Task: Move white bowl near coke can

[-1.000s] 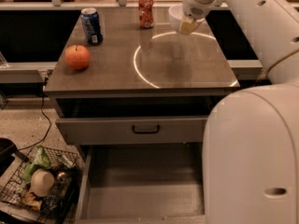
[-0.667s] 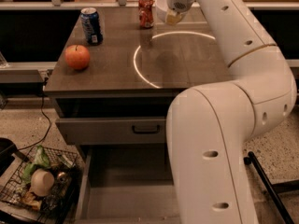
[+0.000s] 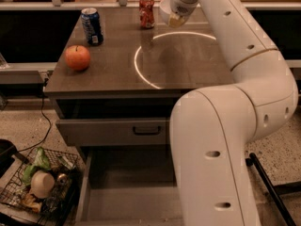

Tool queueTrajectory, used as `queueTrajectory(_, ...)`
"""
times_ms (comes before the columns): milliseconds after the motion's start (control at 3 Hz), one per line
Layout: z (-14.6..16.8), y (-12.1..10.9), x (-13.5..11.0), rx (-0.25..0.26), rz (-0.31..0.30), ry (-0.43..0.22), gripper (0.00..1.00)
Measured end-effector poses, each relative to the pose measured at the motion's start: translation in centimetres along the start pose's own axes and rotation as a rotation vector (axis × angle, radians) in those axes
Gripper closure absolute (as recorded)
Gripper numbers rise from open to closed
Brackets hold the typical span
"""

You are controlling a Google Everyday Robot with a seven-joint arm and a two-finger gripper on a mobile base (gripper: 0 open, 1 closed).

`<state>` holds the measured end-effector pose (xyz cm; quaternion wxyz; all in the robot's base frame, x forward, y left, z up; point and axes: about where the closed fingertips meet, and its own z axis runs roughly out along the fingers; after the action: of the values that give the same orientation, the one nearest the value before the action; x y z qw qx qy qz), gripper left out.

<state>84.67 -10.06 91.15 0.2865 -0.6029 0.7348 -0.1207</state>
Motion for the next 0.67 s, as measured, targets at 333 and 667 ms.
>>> queueTrajectory(333, 2.1, -0.5, 0.6, 0.014, 0.021, -0.010, 1.00)
queueTrajectory(667, 4.0, -1.2, 1.2, 0.036, 0.035, -0.014, 1.00)
